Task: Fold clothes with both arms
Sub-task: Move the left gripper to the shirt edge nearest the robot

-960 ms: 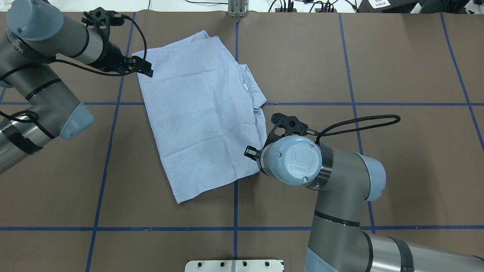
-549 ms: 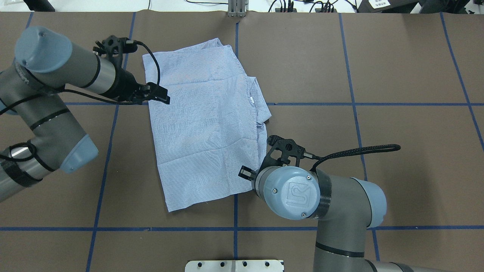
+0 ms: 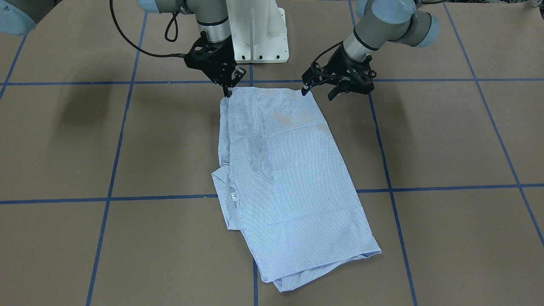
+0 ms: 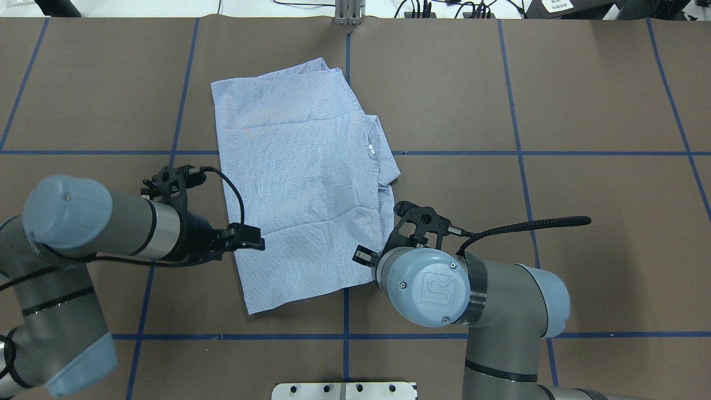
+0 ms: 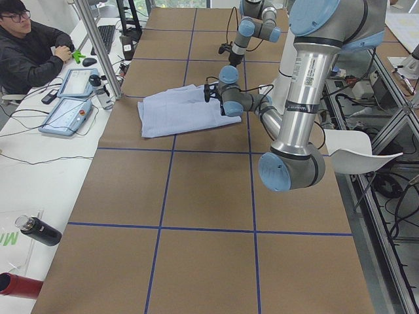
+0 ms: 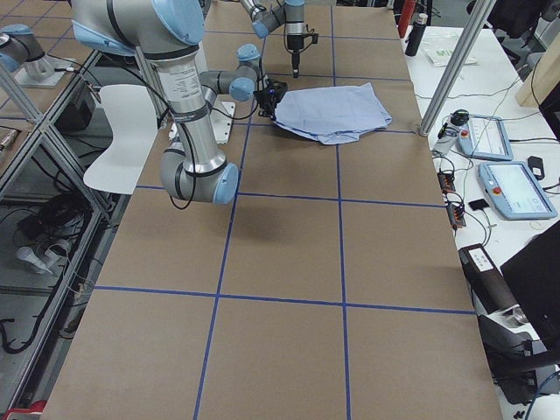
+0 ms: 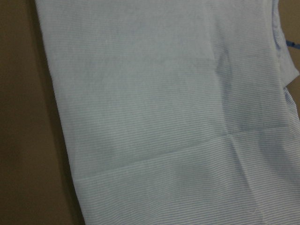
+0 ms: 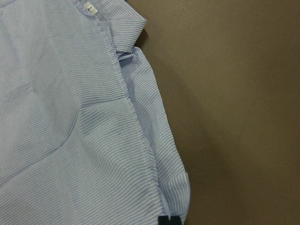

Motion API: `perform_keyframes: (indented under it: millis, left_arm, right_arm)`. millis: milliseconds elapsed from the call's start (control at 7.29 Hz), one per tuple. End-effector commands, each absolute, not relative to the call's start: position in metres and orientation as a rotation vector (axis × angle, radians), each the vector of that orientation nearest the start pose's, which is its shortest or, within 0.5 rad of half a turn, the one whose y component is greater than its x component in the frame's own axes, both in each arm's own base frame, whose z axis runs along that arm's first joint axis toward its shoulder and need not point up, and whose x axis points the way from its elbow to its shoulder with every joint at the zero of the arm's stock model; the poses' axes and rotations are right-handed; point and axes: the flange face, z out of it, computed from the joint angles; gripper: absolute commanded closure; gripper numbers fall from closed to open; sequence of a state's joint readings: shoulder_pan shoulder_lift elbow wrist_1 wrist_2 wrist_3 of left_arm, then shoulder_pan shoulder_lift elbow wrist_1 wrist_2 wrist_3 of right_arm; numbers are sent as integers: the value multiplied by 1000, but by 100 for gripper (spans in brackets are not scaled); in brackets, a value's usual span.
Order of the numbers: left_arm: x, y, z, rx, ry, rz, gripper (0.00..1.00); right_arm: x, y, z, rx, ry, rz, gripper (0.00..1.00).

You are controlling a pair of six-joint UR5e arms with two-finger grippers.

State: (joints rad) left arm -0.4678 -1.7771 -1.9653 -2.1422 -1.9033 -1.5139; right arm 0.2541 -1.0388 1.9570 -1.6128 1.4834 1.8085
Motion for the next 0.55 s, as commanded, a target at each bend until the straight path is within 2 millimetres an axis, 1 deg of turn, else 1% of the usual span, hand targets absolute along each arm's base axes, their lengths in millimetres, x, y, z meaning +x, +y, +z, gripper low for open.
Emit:
perform_keyframes:
  millis: [0,137,274,412]
  left_arm:
    - [461,-288,311,-53,1175,-284,1]
    - [469,-277,314,-93,1167,-311,1]
    - [474,-274,318,-106,1157,-317,3]
    - [476,-275,320,-113,1150,-331,12]
  right_arm:
    - [-536,-293,205,96,-883,507,100]
    - [-536,-293,205,96,-883,507,100]
    - [-535,-294,205,96,-883,508,100]
    - [-535,-294,204,97,-884,507,100]
